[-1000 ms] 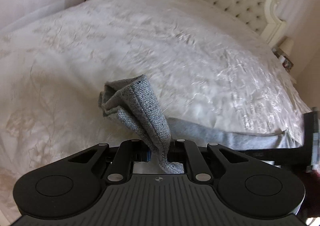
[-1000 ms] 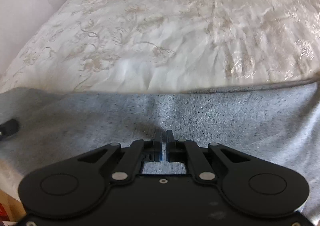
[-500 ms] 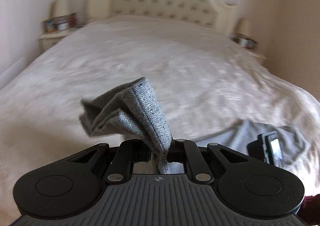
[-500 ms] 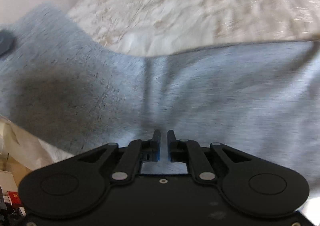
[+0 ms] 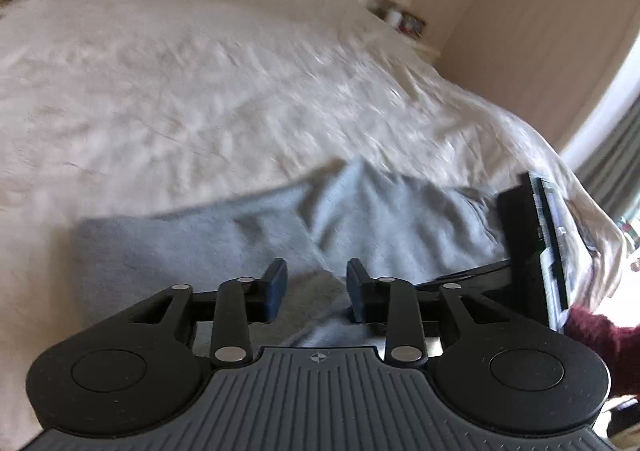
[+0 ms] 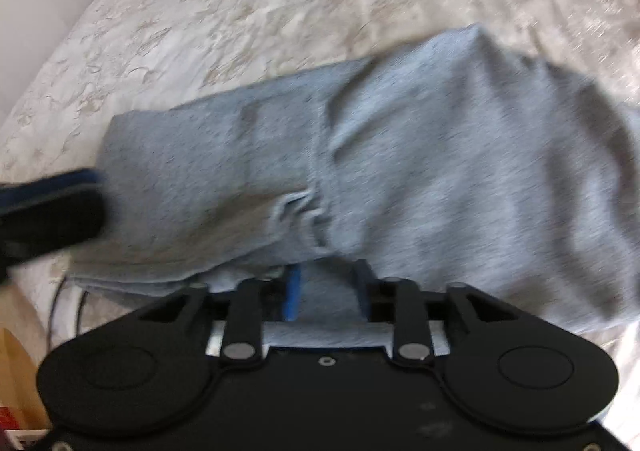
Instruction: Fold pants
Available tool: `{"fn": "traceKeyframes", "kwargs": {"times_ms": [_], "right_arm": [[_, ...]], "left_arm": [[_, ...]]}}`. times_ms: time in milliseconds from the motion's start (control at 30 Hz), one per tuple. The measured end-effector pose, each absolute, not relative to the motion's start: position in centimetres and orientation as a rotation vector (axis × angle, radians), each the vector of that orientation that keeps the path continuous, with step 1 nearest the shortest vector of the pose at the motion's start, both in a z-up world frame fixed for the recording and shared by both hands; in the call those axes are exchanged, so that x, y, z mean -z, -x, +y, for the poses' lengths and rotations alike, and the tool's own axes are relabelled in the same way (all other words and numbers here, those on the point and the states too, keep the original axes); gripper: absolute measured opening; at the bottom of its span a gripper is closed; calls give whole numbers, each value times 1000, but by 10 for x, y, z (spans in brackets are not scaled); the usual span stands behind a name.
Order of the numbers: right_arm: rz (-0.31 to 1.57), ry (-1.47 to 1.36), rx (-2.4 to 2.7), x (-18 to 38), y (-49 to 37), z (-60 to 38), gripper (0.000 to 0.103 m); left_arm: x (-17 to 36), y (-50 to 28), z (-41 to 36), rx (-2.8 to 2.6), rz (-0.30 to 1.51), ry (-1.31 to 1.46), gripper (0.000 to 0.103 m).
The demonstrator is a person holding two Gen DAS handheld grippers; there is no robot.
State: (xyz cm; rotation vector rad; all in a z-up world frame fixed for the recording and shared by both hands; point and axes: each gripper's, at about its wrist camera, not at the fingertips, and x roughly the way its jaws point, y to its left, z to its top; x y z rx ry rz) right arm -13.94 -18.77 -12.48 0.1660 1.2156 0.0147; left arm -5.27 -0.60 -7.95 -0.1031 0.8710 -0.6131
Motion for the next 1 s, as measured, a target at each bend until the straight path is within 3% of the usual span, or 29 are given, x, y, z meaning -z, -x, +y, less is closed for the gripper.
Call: {"fn": "traceKeyframes", "kwargs": {"times_ms": [67, 167, 267, 367, 533, 567, 633, 667, 867, 1000], "right_arm": [[1176, -164, 15, 115, 140, -196, 38], [1094, -225, 27, 103, 134, -206, 59], [1048, -287, 31, 102, 122, -208, 62], [1065, -398, -17, 109, 110, -207, 78], [1180, -310, -24, 138, 89, -186, 82], [1200, -313, -39, 143, 87, -183, 80], [1224, -307, -88, 147, 87, -178, 37], [1240, -311, -117, 146, 86, -175, 11], [1100, -53, -139, 85, 102, -161, 9], [1148, -32, -90, 97, 101, -181, 11]], "left_arm": [[87, 44, 13, 522, 899, 121, 41], [116, 27, 40, 362, 999, 143, 41], [147, 12, 54, 286, 1113, 114, 41], [180, 2, 49, 368, 1257, 62, 45], [173, 0, 49, 399, 1221, 47, 45], [172, 0, 49, 394, 1216, 60, 45], [170, 0, 51, 388, 1210, 76, 45], [166, 0, 51, 385, 1204, 75, 45], [125, 1, 51, 376, 1067, 121, 45], [134, -21, 34, 348, 1063, 119, 45]]}}
